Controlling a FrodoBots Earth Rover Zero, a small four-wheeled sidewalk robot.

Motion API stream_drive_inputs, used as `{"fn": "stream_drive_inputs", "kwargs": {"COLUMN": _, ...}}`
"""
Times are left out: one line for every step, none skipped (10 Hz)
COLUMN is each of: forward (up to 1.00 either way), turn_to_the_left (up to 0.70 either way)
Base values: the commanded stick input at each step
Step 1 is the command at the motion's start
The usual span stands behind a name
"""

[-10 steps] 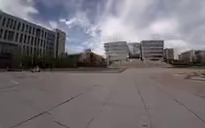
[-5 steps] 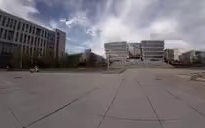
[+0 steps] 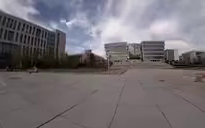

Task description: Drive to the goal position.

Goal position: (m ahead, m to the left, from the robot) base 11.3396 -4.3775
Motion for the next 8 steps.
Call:
{"fn": "stream_drive_inputs", "kwargs": {"forward": 0.7, "turn_to_the_left": 0.0}}
{"fn": "stream_drive_inputs", "kwargs": {"forward": 0.7, "turn_to_the_left": 0.0}}
{"fn": "stream_drive_inputs", "kwargs": {"forward": 0.7, "turn_to_the_left": 0.0}}
{"fn": "stream_drive_inputs", "kwargs": {"forward": 0.7, "turn_to_the_left": 0.0}}
{"fn": "stream_drive_inputs", "kwargs": {"forward": 0.7, "turn_to_the_left": 0.0}}
{"fn": "stream_drive_inputs", "kwargs": {"forward": 0.7, "turn_to_the_left": 0.0}}
{"fn": "stream_drive_inputs", "kwargs": {"forward": 0.7, "turn_to_the_left": 0.0}}
{"fn": "stream_drive_inputs", "kwargs": {"forward": 0.7, "turn_to_the_left": 0.0}}
